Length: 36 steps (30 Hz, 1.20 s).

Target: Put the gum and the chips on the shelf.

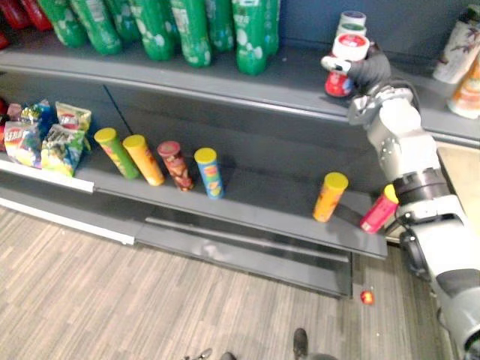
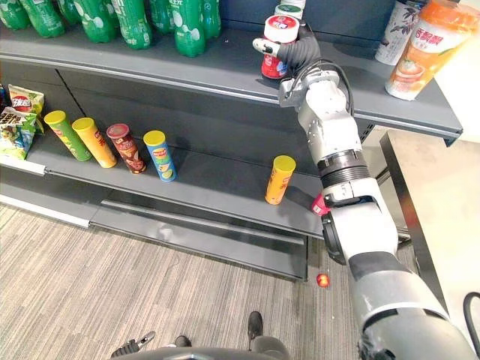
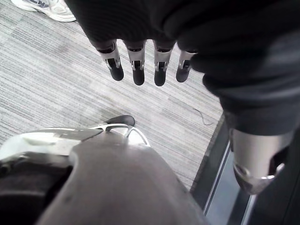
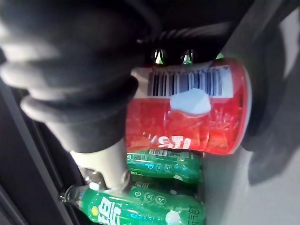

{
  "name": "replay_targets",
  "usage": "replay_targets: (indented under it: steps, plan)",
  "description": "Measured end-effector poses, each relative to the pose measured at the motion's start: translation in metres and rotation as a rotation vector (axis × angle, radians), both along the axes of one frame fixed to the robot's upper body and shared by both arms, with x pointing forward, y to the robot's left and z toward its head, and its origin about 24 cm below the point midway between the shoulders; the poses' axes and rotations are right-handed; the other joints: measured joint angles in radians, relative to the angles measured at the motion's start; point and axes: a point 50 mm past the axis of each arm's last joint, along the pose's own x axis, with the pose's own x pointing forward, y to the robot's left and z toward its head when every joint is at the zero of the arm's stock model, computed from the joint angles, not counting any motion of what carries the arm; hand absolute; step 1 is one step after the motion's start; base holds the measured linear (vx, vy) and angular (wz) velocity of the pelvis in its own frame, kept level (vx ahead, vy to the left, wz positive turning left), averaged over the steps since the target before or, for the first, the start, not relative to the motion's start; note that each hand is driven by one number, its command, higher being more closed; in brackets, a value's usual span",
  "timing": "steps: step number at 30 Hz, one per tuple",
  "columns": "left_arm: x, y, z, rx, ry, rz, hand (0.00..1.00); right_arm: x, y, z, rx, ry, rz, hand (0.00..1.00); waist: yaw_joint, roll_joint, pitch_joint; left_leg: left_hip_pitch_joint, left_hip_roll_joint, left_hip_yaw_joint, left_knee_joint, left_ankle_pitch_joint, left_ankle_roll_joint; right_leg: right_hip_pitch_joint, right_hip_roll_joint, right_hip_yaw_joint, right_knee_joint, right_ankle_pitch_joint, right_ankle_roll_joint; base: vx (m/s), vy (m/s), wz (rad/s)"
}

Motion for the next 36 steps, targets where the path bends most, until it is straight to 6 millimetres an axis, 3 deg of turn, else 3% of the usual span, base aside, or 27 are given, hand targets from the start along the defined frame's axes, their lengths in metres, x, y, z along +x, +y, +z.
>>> replay_targets:
  steps: [16, 17, 31, 36]
  plan:
    - [0.001, 0.003, 0.001, 0.010, -0.011, 0.000, 0.00, -0.007, 0.000, -0.004, -0.002, -0.030, 0.020, 1.00, -0.018, -0.011, 0.025, 0.006, -0.002, 0.007, 0.000, 0.000, 0.000, 0.001, 0.000, 0.010, 0.002, 0.000, 0.000, 0.00, 0.000, 0.00]
    - [0.001, 0.003, 0.001, 0.010, -0.011, 0.000, 0.00, -0.007, -0.002, -0.005, 0.005, -0.030, 0.016, 0.00, -0.018, -0.011, 0.025, 0.007, -0.002, 0.007, 0.001, 0.000, 0.000, 0.001, 0.000, 0.010, 0.002, 0.000, 0.000, 0.00, 0.000, 0.00]
    - [0.001, 0.003, 0.001, 0.011, -0.010, -0.002, 0.00, -0.011, -0.007, -0.010, -0.021, -0.058, -0.015, 0.00, -0.018, -0.011, 0.025, 0.007, -0.002, 0.008, 0.000, 0.000, 0.000, 0.001, 0.000, 0.010, 0.002, 0.000, 0.000, 0.00, 0.000, 0.00]
    - [0.001, 0.003, 0.001, 0.013, -0.010, 0.005, 0.00, -0.017, -0.017, -0.012, -0.027, -0.088, -0.091, 0.00, -0.017, -0.011, 0.025, 0.007, -0.002, 0.006, 0.000, 0.000, 0.000, 0.002, -0.001, 0.008, 0.002, 0.000, 0.000, 0.00, 0.000, 0.00]
